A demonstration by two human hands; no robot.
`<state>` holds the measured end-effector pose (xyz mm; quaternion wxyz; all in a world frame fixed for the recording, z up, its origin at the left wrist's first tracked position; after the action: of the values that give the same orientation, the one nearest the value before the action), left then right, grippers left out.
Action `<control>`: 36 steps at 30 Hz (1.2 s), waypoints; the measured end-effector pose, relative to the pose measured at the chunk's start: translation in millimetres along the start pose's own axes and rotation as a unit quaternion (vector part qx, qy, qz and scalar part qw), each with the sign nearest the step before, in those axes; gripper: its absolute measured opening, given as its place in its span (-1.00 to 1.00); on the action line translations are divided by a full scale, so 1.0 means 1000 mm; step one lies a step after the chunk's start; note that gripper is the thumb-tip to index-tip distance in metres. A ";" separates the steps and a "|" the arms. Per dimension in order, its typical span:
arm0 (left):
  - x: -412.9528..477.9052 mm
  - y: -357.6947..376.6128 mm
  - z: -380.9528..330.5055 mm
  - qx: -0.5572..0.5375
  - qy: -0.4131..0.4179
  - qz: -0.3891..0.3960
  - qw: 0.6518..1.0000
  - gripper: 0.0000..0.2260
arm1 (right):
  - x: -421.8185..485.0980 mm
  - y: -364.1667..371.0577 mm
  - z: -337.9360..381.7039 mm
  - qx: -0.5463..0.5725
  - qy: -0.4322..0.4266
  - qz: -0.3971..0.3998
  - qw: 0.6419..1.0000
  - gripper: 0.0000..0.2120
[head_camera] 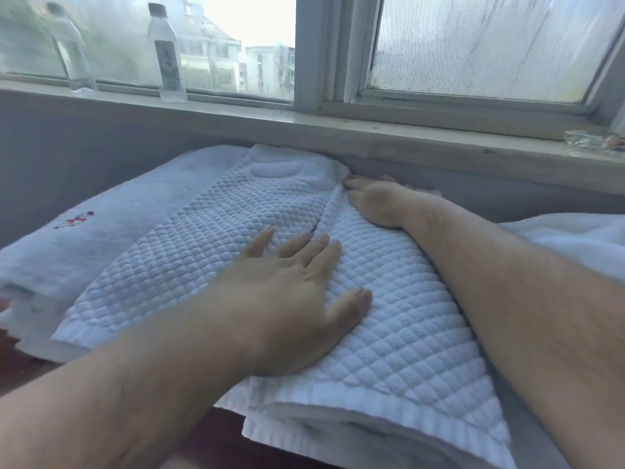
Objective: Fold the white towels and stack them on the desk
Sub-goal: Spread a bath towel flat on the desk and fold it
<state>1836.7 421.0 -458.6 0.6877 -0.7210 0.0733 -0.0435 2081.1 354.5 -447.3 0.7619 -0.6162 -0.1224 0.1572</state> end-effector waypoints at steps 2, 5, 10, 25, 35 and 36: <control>-0.005 0.003 -0.003 -0.001 -0.003 -0.006 1.000 -0.19 | -0.003 0.003 0.001 -0.006 -0.011 -0.026 1.000 -0.52; -0.007 0.006 -0.005 -0.004 -0.009 -0.020 1.000 -0.19 | -0.003 0.005 -0.002 0.001 -0.003 -0.030 1.000 -0.52; -0.003 0.008 -0.002 -0.004 -0.012 -0.019 1.000 -0.19 | -0.007 0.002 -0.003 0.045 -0.021 -0.100 0.994 -0.54; -0.008 0.009 -0.004 0.004 -0.024 -0.023 0.999 -0.24 | -0.139 0.019 -0.037 0.189 0.014 0.028 0.981 -0.57; -0.089 0.025 -0.056 -0.115 -0.053 -0.099 0.987 -0.27 | -0.302 0.027 -0.073 0.241 -0.008 -0.019 0.970 -0.49; -0.095 0.024 -0.065 -0.122 -0.047 -0.099 0.986 -0.27 | -0.311 0.025 -0.075 0.229 -0.016 -0.027 0.973 -0.49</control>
<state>1731.1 371.9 -475.5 0.5894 -0.8045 -0.0266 -0.0682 1820.8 170.4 -485.2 0.8849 -0.4187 -0.1122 0.1701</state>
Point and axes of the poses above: each hand's wrist, its own x-axis towards the middle knuckle, its own y-axis out of the palm, z = x × y, the point moved 5 cm from there along x, towards the middle knuckle, and after that the axes turned 10 degrees about y, right-handed, at the moved point
